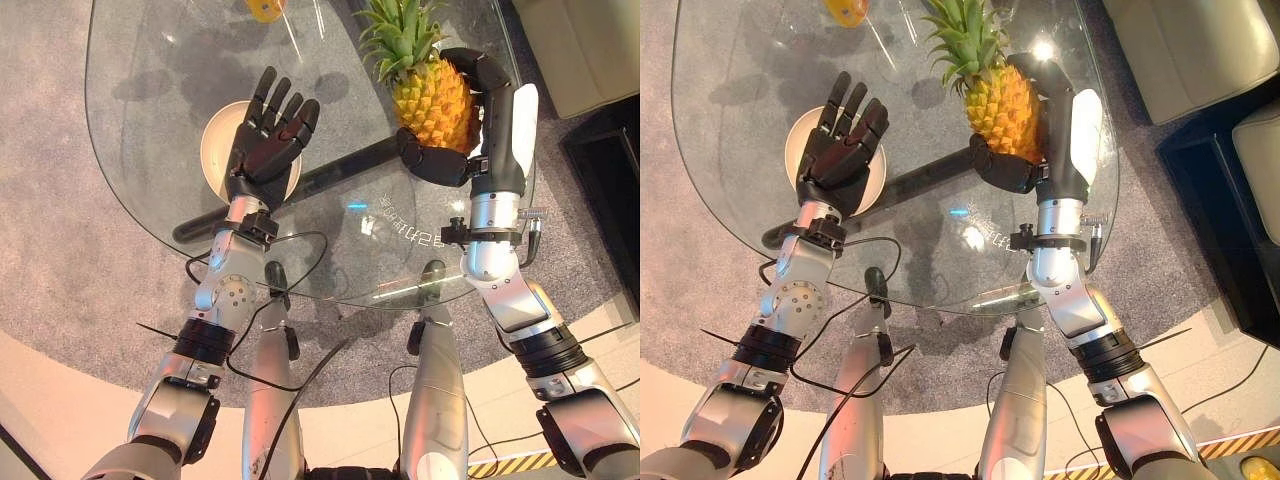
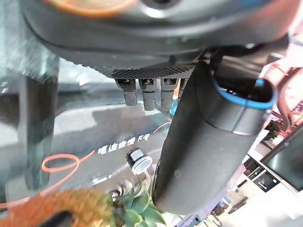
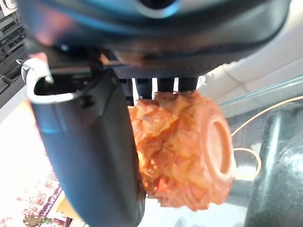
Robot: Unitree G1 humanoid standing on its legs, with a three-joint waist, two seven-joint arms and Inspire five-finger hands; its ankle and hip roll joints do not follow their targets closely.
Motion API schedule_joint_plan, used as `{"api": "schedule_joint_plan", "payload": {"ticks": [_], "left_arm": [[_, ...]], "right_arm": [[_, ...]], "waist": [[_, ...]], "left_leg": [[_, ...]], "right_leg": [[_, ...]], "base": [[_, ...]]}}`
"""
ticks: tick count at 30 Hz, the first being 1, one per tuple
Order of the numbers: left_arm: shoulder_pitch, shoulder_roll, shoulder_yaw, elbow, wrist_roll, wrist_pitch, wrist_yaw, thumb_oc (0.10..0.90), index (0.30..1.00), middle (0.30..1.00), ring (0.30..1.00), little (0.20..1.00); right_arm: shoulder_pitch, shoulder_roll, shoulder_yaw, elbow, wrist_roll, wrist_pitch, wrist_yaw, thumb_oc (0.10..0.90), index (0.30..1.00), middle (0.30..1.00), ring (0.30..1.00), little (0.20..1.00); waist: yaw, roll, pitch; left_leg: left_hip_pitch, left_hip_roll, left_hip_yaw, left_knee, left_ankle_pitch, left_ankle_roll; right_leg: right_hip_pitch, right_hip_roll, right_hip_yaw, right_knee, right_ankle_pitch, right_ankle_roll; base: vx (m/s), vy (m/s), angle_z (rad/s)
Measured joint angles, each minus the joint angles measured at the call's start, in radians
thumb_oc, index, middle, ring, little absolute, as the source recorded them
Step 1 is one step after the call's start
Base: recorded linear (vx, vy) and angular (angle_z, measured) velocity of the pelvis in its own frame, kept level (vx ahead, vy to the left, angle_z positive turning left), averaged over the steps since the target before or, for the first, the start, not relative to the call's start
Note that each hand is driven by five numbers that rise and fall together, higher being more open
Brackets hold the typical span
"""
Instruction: Pick up the fruit to the plate
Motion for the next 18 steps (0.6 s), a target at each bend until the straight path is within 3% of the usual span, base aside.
{"api": "schedule_joint_plan", "payload": {"ticks": [18], "left_arm": [[-0.025,-0.007,-0.031,0.0,-0.053,0.017,-0.023,0.8,0.9,0.9,0.9,0.9]], "right_arm": [[-0.011,0.034,0.05,-0.029,0.003,0.0,0.08,0.1,0.3,0.3,0.3,0.2]], "waist": [[-0.008,0.0,0.0]], "left_leg": [[0.0,0.0,0.002,-0.003,0.0,0.0]], "right_leg": [[-0.003,0.0,0.002,-0.001,0.0,0.0]], "base": [[0.0,0.0,0.0]]}}
